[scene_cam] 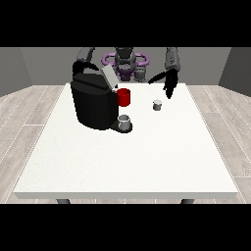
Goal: Insert the coffee pod into the coffee machine and close the lid
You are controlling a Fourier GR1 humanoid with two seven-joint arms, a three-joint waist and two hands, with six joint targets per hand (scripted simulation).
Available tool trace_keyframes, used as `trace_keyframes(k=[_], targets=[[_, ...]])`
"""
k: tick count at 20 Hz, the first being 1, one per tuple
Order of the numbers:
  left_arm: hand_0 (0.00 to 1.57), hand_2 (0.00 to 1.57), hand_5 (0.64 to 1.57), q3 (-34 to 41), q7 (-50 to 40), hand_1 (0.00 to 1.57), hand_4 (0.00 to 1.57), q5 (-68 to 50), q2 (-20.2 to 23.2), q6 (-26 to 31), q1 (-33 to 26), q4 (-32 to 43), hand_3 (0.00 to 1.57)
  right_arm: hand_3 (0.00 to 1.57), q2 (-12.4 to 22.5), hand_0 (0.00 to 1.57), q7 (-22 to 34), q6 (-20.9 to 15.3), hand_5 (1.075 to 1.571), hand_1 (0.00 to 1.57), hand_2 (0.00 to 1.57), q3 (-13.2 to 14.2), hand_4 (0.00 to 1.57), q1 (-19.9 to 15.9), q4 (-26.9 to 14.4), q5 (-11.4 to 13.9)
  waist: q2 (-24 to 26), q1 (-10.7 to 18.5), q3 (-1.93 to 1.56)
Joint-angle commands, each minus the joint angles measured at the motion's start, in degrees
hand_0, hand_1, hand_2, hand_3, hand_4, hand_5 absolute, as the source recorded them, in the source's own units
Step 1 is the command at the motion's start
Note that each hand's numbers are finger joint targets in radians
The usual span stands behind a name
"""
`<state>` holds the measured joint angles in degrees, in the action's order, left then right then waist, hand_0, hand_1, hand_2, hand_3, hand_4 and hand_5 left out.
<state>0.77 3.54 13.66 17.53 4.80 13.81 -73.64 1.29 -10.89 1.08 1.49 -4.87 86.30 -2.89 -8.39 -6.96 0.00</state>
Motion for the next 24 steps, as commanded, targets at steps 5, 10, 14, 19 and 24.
trace_keyframes(k=[5,10,14,19,24], targets=[[0.0,0.0,1.571,1.89,4.71,0.0,0.0,7.83,6.05,-2.44,8.1,13.57,0.0,0.0,-0.48,0.0,3.44,-1.64,1.571,0.0,0.0,-0.86,0.49,-4.65,1.04,1.04,-6.63,-2.93,0.03],[0.0,0.0,1.571,1.87,2.15,0.0,0.0,9.58,7.19,-0.25,13.38,19.35,0.0,0.0,0.62,0.0,0.83,-2.68,1.571,0.0,0.0,1.19,0.45,-6.53,-3.55,1.75,-8.27,-2.83,0.0],[0.0,0.0,1.571,1.8,1.57,0.0,0.0,11.24,7.13,0.46,16.22,25.45,0.0,0.0,-1.06,0.0,-0.95,-3.51,1.571,0.0,0.0,-0.56,0.52,-5.69,-4.28,3.0,-8.84,-3.66,0.0],[0.0,0.0,1.571,-0.28,4.96,0.0,0.0,15.12,7.49,0.71,18.37,29.8,0.0,0.0,1.2,0.0,-0.09,-2.77,1.571,0.0,0.0,1.29,0.31,-8.84,-5.96,2.58,-10.2,-3.23,0.01],[0.0,0.0,1.571,0.5,2.88,0.0,0.0,15.63,6.91,1.31,19.35,32.35,0.0,0.0,1.36,0.0,-3.5,-1.53,1.571,0.0,0.0,2.49,0.37,-8.21,-7.91,1.15,-10.18,-4.01,-0.01]])
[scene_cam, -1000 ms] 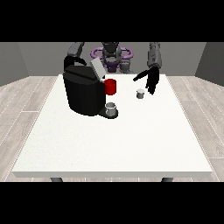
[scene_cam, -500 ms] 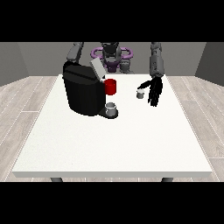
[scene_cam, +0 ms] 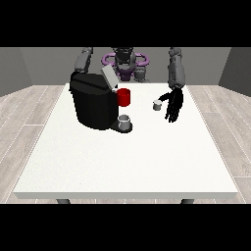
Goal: Insert the coffee pod into the coffee machine and close the lid
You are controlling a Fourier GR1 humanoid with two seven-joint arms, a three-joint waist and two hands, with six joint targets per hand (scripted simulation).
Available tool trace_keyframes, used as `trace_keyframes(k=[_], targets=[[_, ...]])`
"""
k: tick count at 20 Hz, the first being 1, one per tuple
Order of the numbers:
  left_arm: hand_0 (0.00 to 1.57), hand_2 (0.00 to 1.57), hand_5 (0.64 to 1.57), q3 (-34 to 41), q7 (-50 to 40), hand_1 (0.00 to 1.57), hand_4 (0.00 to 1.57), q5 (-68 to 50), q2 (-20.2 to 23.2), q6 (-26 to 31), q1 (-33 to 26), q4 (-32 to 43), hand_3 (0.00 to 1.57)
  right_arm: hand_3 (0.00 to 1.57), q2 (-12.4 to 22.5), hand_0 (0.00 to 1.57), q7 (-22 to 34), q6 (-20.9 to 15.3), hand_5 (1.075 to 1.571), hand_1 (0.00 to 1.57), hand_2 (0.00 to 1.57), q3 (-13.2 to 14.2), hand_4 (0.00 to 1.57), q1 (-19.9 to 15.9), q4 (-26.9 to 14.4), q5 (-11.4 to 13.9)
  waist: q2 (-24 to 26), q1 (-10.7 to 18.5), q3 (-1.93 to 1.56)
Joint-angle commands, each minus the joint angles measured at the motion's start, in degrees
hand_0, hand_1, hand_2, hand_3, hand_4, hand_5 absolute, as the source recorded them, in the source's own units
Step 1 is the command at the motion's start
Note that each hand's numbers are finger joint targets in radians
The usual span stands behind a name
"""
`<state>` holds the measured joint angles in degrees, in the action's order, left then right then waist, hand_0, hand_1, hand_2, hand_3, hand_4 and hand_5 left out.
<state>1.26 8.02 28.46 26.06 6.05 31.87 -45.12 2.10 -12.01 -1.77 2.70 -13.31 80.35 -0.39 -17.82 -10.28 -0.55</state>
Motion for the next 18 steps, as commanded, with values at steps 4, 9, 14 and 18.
trace_keyframes(k=[4,9,14,18], targets=[[0.0,0.1,1.571,0.3,0.53,0.0,0.0,0.51,-1.17,2.53,1.2,5.5,0.0,0.0,0.95,0.0,3.48,-0.07,1.571,0.0,0.0,2.08,0.41,-2.09,-0.87,-1.84,0.31,0.34,0.57],[0.69,0.87,1.571,-1.13,3.15,0.69,0.0,3.5,-2.05,-1.03,0.27,4.63,0.78,0.0,-0.22,0.0,-0.74,-1.13,1.571,0.0,0.0,1.89,0.38,-0.33,-3.38,-0.88,0.13,0.93,0.55],[1.07,1.14,1.571,-1.68,2.67,1.07,0.0,5.48,-3.64,-3.62,1.42,5.26,1.11,0.0,0.79,0.0,-2.4,1.8,1.571,0.0,0.0,1.1,0.38,1.15,-4.13,-1.43,0.58,-1.66,0.55],[1.21,1.22,1.571,-5.94,0.88,1.21,0.0,9.1,-8.11,-5.38,0.29,2.78,1.09,0.0,-1.88,0.0,-2.77,-2.98,1.571,0.0,0.0,1.41,0.33,-1.0,-7.85,0.31,2.19,0.81,0.53]])
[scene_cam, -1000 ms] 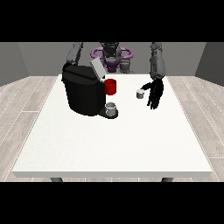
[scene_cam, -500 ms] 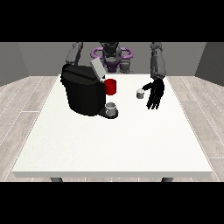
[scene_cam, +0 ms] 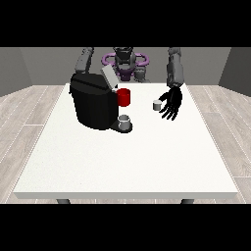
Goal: Insert the coffee pod into the coffee machine and close the lid
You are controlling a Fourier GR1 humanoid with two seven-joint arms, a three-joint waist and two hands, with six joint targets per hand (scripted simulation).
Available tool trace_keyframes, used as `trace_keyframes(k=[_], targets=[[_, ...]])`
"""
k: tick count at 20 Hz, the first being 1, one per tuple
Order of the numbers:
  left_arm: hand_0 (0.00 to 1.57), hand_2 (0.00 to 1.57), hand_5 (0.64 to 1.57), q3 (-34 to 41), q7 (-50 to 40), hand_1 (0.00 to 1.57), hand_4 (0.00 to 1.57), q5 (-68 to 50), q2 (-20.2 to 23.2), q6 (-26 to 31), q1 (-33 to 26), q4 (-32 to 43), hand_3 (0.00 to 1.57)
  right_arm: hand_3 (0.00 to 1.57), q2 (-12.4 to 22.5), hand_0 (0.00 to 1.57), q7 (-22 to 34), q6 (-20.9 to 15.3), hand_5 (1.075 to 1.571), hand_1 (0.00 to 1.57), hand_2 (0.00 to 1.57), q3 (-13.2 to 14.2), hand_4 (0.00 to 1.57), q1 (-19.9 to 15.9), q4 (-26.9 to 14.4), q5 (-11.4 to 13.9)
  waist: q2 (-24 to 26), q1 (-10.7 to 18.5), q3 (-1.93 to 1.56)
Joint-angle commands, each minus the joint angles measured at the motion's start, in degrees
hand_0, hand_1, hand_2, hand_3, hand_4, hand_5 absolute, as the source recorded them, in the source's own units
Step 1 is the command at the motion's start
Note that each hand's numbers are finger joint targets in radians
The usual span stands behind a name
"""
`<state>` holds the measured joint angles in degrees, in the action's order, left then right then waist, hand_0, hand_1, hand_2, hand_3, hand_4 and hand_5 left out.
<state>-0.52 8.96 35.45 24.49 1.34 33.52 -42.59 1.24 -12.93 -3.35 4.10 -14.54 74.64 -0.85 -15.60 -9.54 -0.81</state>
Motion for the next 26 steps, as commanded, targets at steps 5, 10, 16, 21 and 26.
trace_keyframes(k=[5,10,16,21,26], targets=[[1.25,1.24,1.571,-4.14,-0.92,1.25,0.11,2.28,-7.01,1.83,-0.51,1.02,1.08,0.0,1.53,0.0,0.92,1.53,1.571,0.0,0.0,0.96,0.36,-0.71,-2.68,-0.89,1.9,-0.98,0.79],[1.21,1.3,1.571,-3.55,-1.26,1.21,0.14,3.21,-7.75,1.21,-0.2,1.65,1.2,0.0,1.38,0.0,-0.3,2.17,1.571,0.0,0.0,2.0,0.41,-0.26,-5.76,-2.13,3.66,1.02,0.8],[1.53,1.51,1.571,-0.58,7.86,1.53,0.71,2.61,-5.38,-1.62,1.13,4.04,1.41,0.0,1.13,0.0,0.55,1.26,1.571,0.0,0.0,1.11,0.39,1.01,-3.15,-1.61,2.95,0.03,0.84],[1.21,1.32,1.571,-1.51,6.87,1.21,0.68,3.82,-7.98,0.1,0.21,3.83,1.33,0.0,2.51,0.0,0.8,2.05,1.571,0.0,0.0,3.62,0.3,1.95,-6.73,-3.78,8.1,2.67,0.81],[1.46,1.44,1.571,0.1,3.78,1.46,0.57,1.89,-10.53,2.33,3.61,3.22,1.35,0.0,2.11,0.0,-2.33,1.57,1.571,0.0,0.0,2.84,0.28,2.7,-9.42,-2.31,9.1,2.83,0.8]])
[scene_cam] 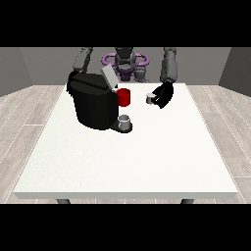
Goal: Insert the coffee pod into the coffee machine and close the lid
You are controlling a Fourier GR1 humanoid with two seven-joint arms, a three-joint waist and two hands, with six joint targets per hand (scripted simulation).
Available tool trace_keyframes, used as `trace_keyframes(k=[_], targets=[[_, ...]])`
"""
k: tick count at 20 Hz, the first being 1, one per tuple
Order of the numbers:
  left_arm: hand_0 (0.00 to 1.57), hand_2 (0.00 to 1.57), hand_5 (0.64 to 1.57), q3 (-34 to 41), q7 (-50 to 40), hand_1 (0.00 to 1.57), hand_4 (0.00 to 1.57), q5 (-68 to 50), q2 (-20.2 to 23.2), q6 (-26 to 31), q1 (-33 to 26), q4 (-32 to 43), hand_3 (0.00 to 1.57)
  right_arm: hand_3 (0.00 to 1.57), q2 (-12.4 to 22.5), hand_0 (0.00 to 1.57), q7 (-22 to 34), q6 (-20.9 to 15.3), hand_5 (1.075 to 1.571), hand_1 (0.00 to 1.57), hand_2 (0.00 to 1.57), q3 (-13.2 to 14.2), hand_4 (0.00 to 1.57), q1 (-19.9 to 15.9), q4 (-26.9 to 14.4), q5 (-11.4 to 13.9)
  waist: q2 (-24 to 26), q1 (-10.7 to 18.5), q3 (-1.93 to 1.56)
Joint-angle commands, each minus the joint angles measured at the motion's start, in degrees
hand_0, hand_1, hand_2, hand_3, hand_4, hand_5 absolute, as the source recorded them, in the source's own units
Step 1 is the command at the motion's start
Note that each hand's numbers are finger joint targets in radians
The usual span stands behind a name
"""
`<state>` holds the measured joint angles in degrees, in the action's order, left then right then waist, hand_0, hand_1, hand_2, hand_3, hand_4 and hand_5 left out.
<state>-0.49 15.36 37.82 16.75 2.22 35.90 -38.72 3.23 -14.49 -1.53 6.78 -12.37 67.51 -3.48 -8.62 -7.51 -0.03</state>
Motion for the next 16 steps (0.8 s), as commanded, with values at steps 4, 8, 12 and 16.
trace_keyframes(k=[4,8,12,16], targets=[[1.4,1.38,1.571,-0.33,-1.06,1.4,0.6,-0.3,-0.41,5.97,3.65,-3.0,1.28,0.0,0.88,0.0,-2.55,-1.18,1.571,0.0,0.0,1.58,0.26,-2.27,-5.01,0.28,2.33,3.01,0.01],[1.36,1.38,1.571,2.16,-6.22,1.36,0.56,-2.57,-3.01,6.4,6.65,-3.23,1.33,0.0,-0.37,0.0,-0.88,-1.21,1.571,0.0,0.0,-1.7,0.25,0.97,-3.29,2.26,5.02,0.45,0.03],[1.38,1.42,1.571,0.33,-9.63,1.38,0.59,-3.71,-6.65,10.83,4.44,-7.62,1.37,0.0,1.6,0.0,-1.9,0.6,1.571,0.0,0.0,1.06,0.34,3.15,-6.21,0.05,9.95,3.21,0.01],[1.38,1.42,1.571,2.43,-10.58,1.38,0.59,-4.88,-4.44,13.05,5.69,-9.49,1.37,0.0,1.99,0.0,-1.73,0.45,1.571,0.0,0.0,0.75,0.31,2.15,-4.84,0.13,8.11,2.6,0.02]])
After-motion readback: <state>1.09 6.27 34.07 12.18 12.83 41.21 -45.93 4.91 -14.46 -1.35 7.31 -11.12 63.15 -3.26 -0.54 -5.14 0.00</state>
